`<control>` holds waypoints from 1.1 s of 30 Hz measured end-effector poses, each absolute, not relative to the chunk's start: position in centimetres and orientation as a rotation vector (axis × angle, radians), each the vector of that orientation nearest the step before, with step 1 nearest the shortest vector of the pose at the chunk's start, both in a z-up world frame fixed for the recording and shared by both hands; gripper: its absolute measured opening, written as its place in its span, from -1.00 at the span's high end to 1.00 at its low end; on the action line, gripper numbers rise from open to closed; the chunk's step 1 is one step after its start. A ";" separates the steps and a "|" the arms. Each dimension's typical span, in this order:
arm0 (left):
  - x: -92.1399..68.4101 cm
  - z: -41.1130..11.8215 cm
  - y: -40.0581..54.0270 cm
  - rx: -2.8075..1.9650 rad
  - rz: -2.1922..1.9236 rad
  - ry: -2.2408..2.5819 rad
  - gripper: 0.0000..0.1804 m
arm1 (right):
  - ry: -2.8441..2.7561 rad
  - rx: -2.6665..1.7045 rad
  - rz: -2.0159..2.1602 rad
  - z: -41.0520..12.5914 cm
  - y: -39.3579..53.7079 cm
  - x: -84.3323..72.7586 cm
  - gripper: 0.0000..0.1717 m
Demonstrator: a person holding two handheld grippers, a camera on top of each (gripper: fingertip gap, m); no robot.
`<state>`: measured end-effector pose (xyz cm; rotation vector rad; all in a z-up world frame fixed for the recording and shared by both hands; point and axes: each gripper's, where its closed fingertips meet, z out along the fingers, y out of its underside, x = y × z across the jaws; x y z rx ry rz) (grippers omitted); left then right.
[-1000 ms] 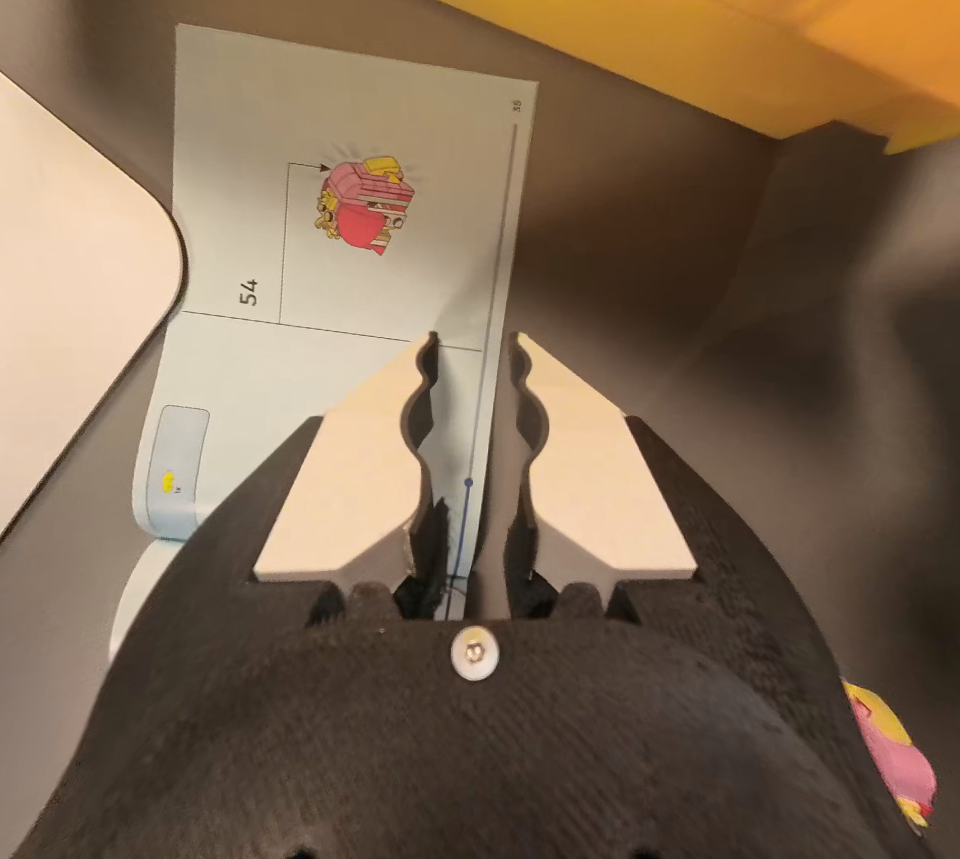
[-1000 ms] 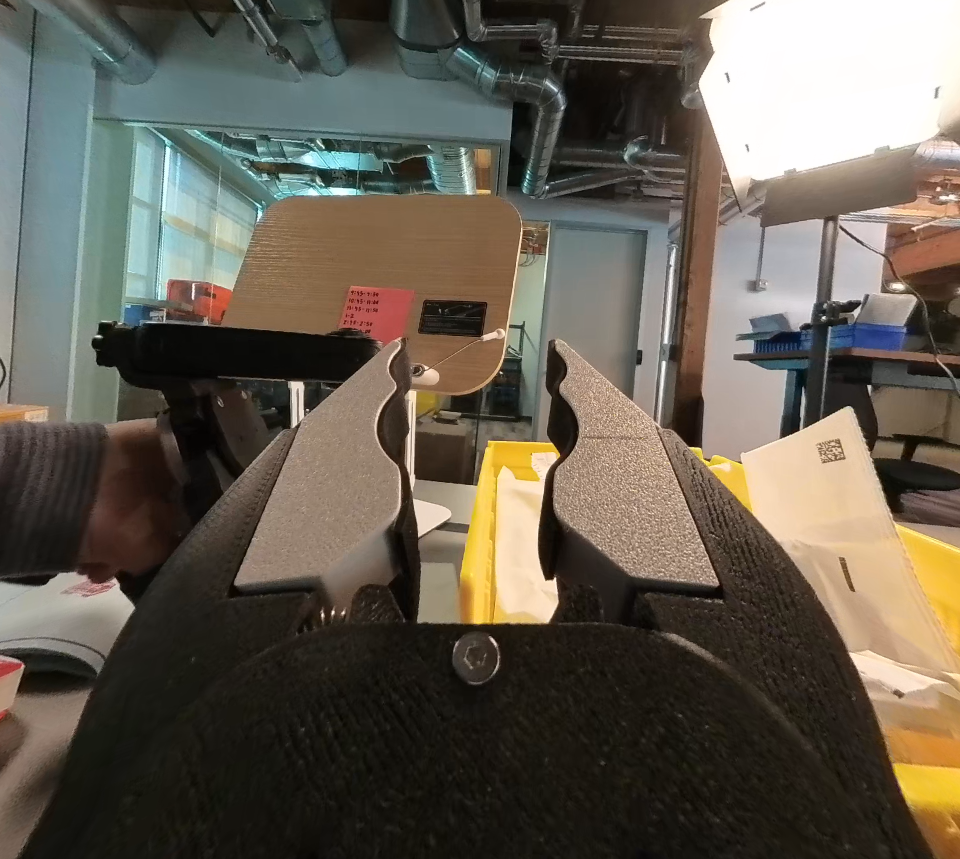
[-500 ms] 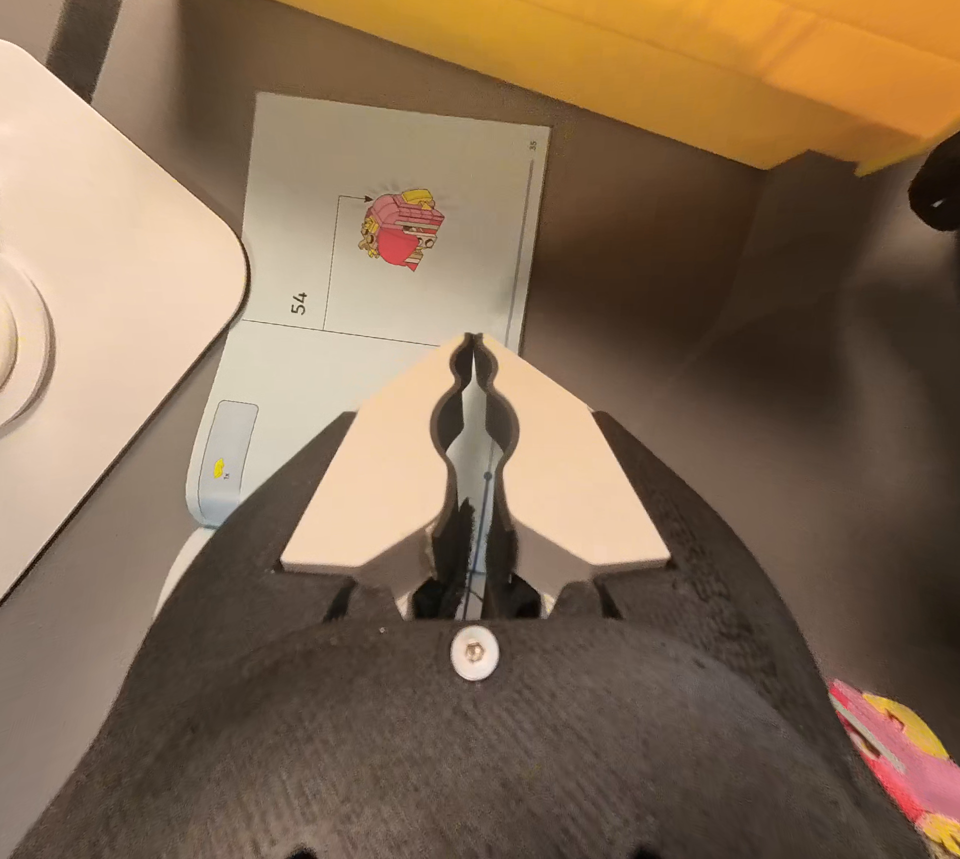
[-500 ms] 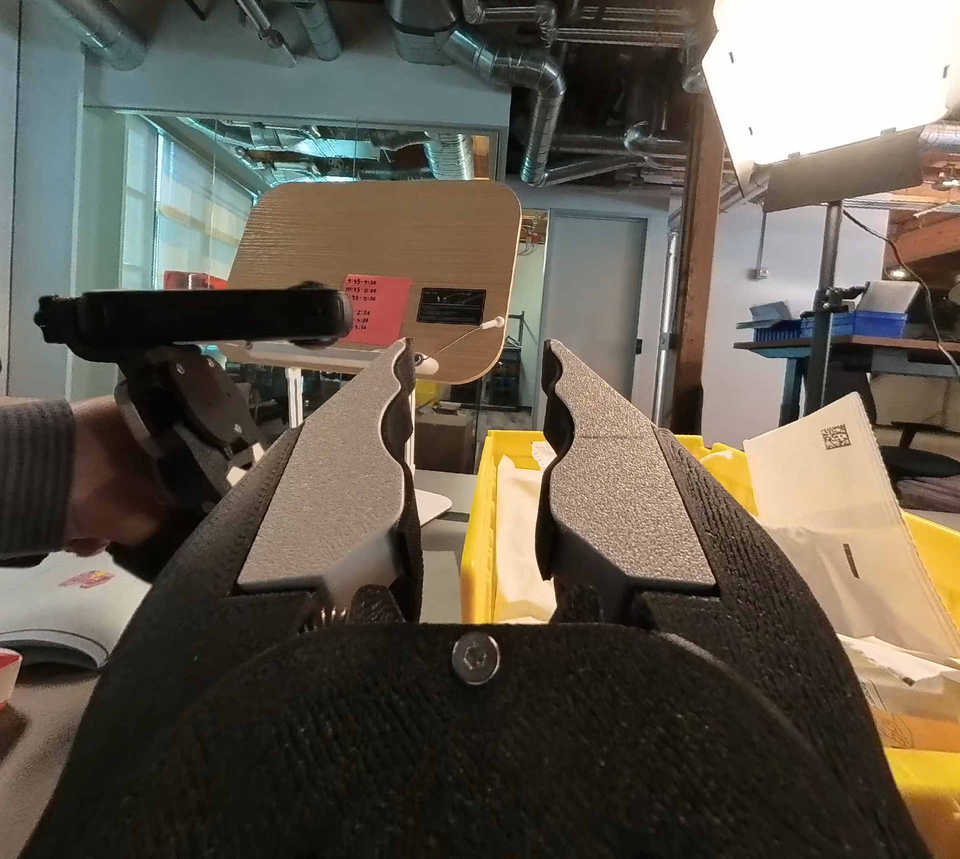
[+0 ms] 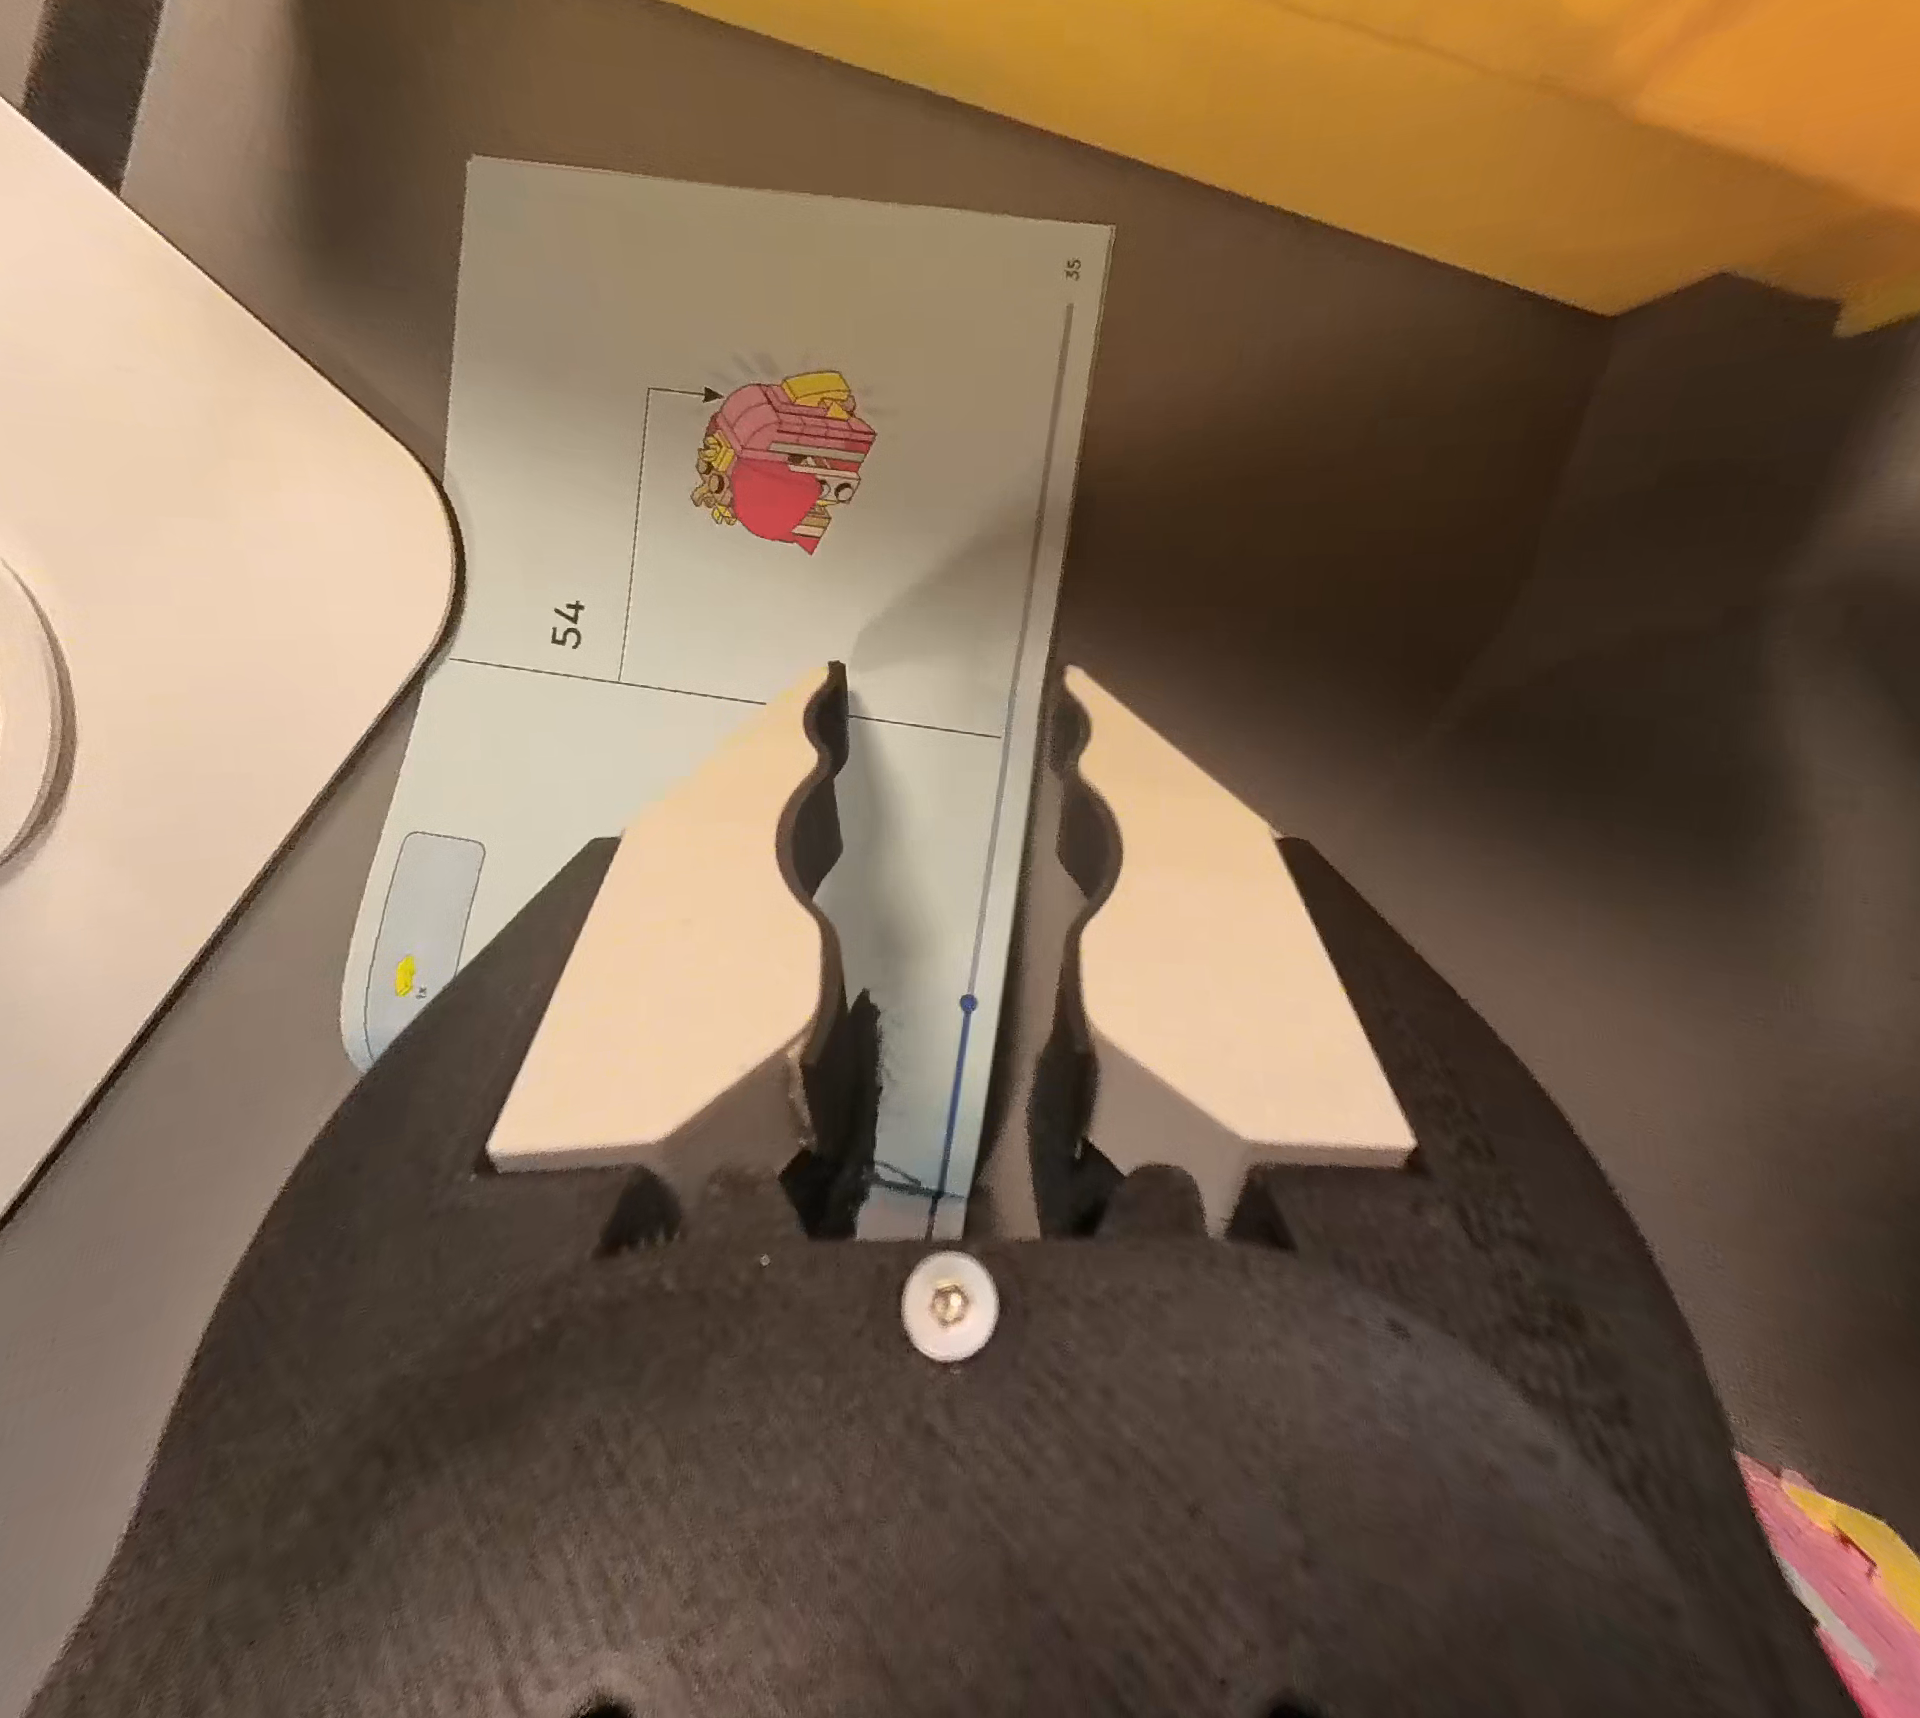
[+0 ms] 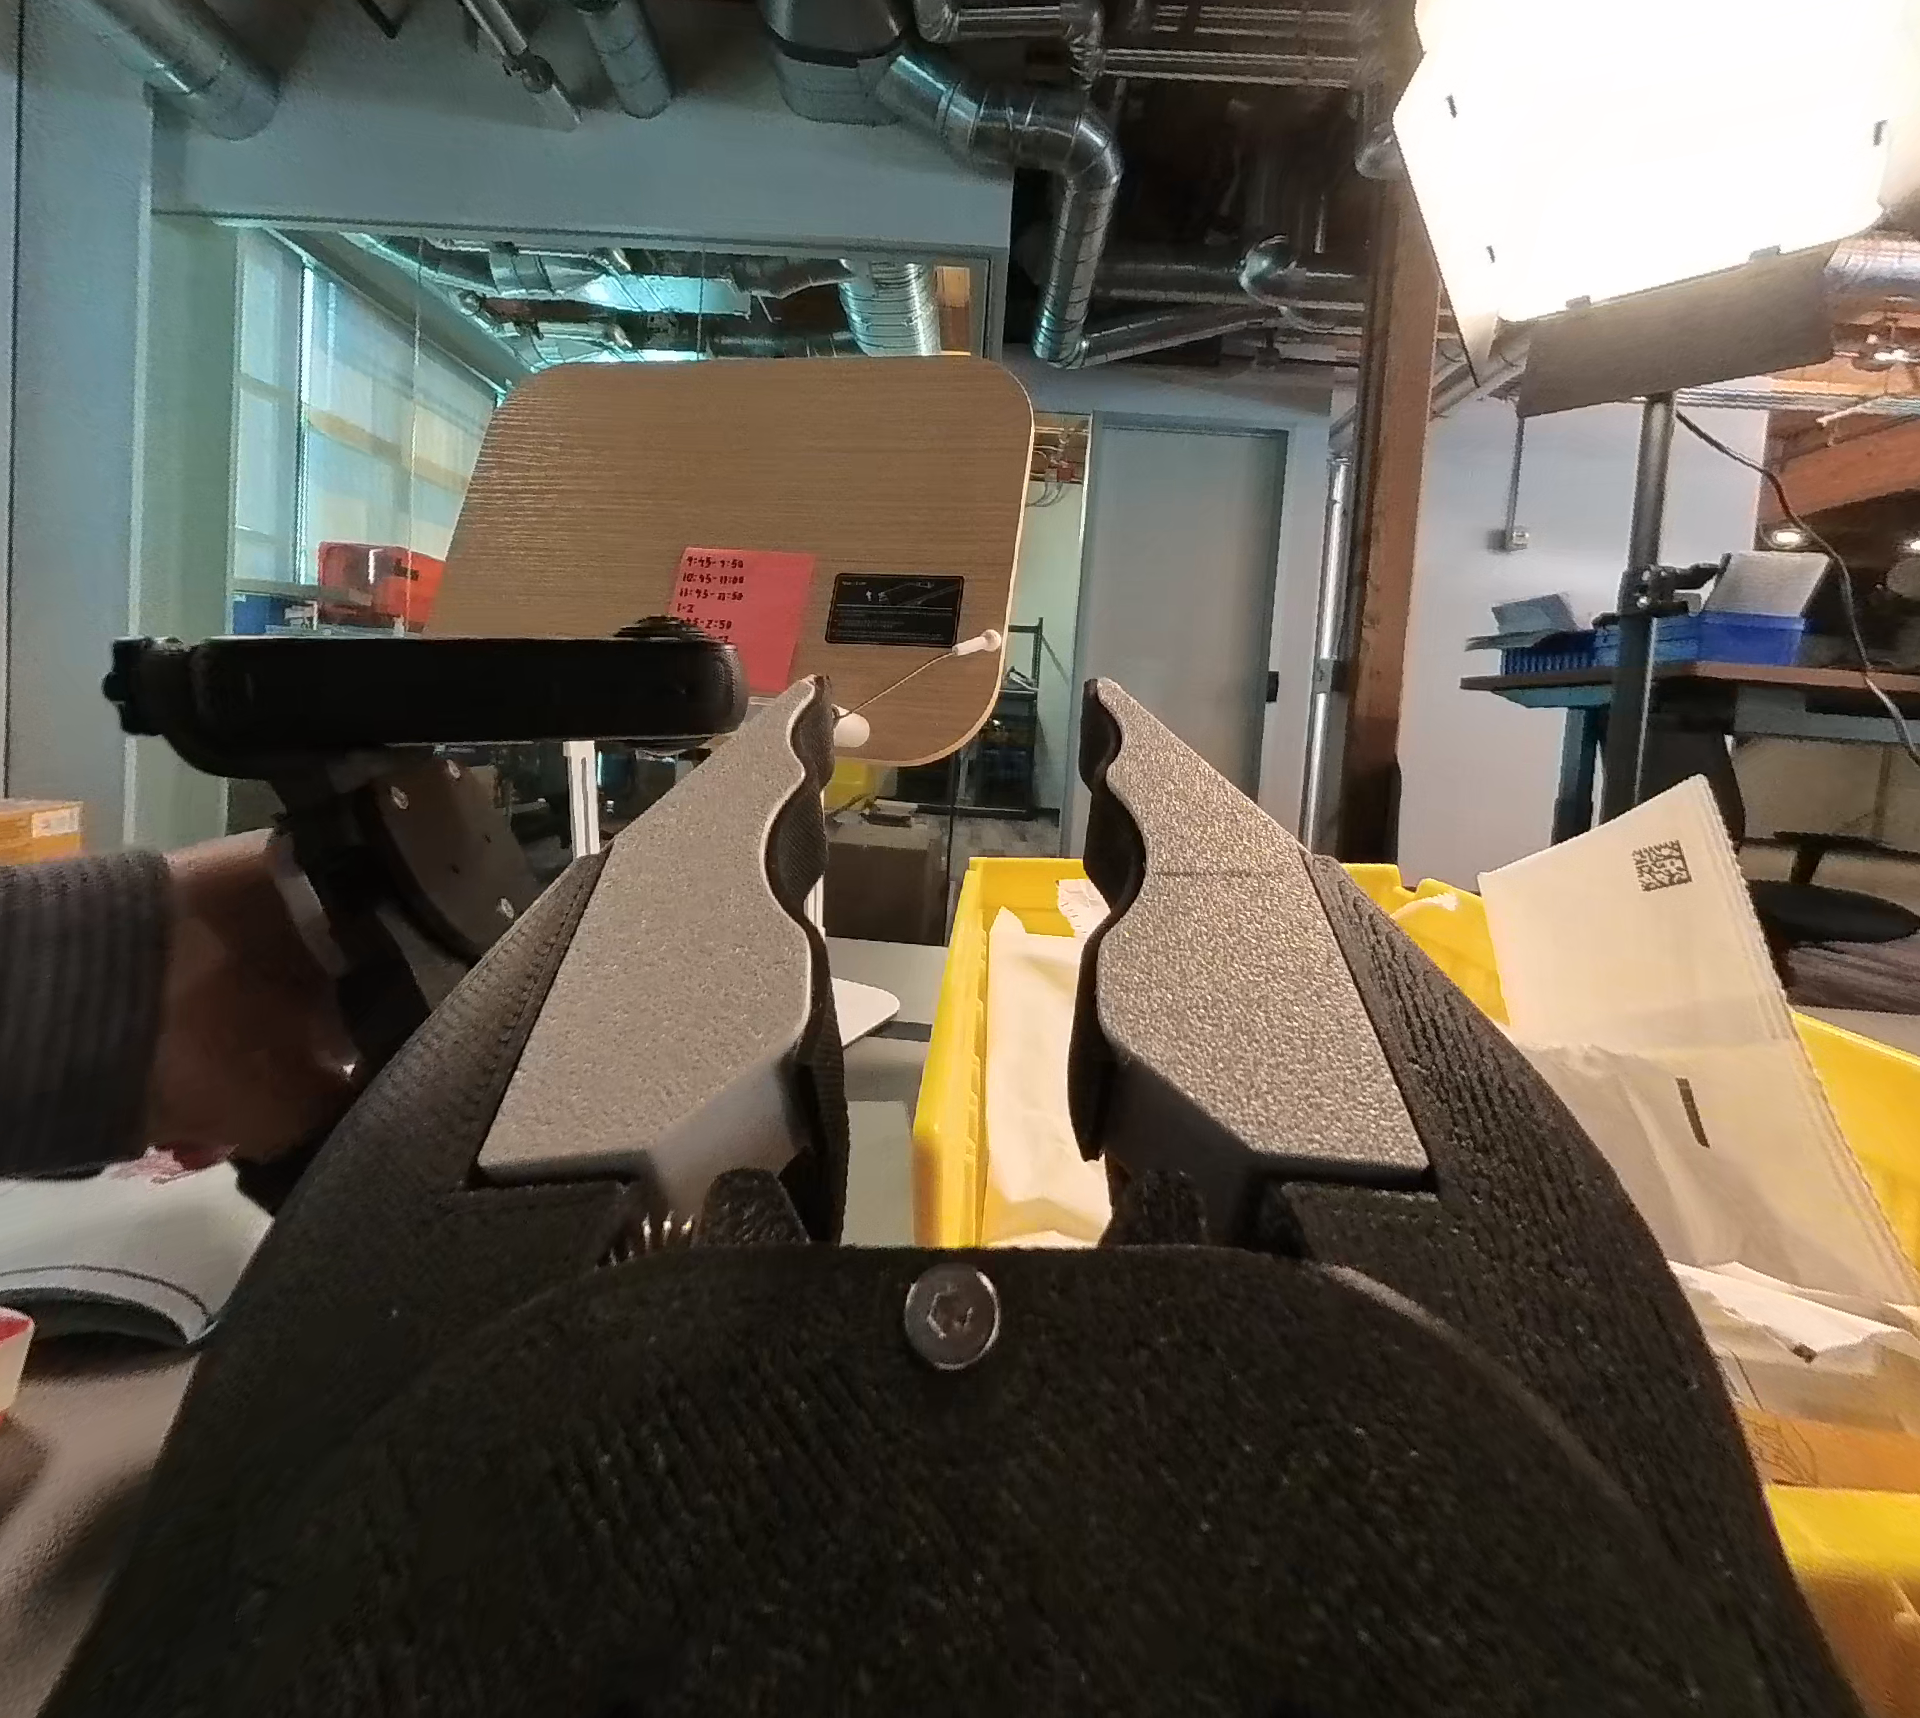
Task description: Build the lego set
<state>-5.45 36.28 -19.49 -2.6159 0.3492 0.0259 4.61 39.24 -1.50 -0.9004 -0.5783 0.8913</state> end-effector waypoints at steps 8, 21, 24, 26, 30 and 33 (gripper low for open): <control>-5.6 -19.3 36.4 -2.610 0.065 0.345 0.61 | -0.575 -0.904 0.893 -1.5 39.3 4.6 0.48; -5.0 -19.3 36.4 -2.627 0.106 0.391 0.77 | -0.570 -0.910 0.893 -1.5 39.4 4.6 0.51; -4.7 -19.7 36.4 -2.621 0.168 0.447 0.80 | -0.569 -0.911 0.893 -1.5 39.4 4.7 0.51; -4.7 -19.6 36.4 -2.610 0.227 0.479 0.80 | -0.568 -0.912 0.893 -1.5 39.4 4.7 0.52; -4.7 -19.5 36.5 -2.592 0.283 0.491 0.87 | -0.566 -0.913 0.892 -1.5 39.5 4.7 0.53; -4.9 -19.2 36.6 -2.577 0.272 0.442 0.90 | -0.561 -0.914 0.893 -1.4 39.5 4.8 0.53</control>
